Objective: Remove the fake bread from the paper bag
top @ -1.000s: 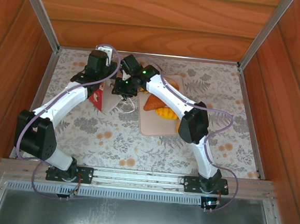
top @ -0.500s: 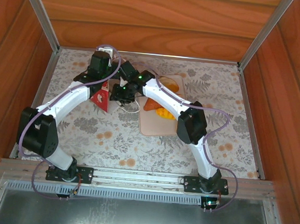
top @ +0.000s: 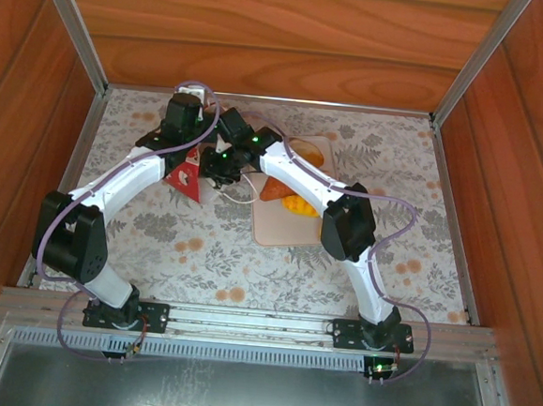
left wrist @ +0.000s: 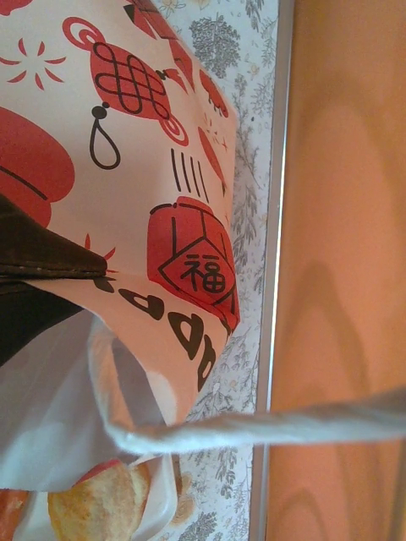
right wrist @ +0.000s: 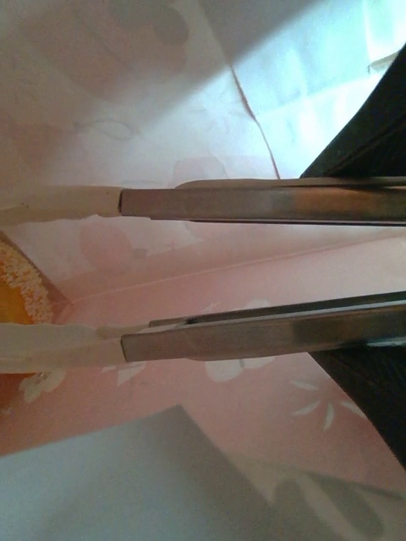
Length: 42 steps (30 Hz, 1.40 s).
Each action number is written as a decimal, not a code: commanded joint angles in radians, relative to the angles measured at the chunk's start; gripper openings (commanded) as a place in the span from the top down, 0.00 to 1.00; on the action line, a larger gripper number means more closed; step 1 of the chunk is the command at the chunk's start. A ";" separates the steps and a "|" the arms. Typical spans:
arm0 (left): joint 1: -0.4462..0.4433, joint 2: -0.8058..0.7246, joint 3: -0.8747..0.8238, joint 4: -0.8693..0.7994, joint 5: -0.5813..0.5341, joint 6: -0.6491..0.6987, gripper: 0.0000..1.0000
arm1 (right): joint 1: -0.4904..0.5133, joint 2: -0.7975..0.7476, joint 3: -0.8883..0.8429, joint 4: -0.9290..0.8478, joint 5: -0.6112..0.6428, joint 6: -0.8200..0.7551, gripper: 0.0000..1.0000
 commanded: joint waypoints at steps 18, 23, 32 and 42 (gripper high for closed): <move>-0.005 -0.096 0.010 -0.020 0.042 0.040 1.00 | -0.035 0.048 -0.003 0.160 -0.004 0.117 0.46; -0.005 -0.097 0.013 -0.013 0.061 0.028 1.00 | -0.036 0.063 -0.009 0.205 -0.036 0.132 0.45; -0.006 -0.093 0.017 -0.019 0.077 0.022 1.00 | -0.040 0.085 0.000 0.273 -0.052 0.146 0.43; -0.005 -0.111 0.014 -0.046 0.108 0.037 1.00 | -0.046 0.124 0.011 0.316 -0.038 0.145 0.51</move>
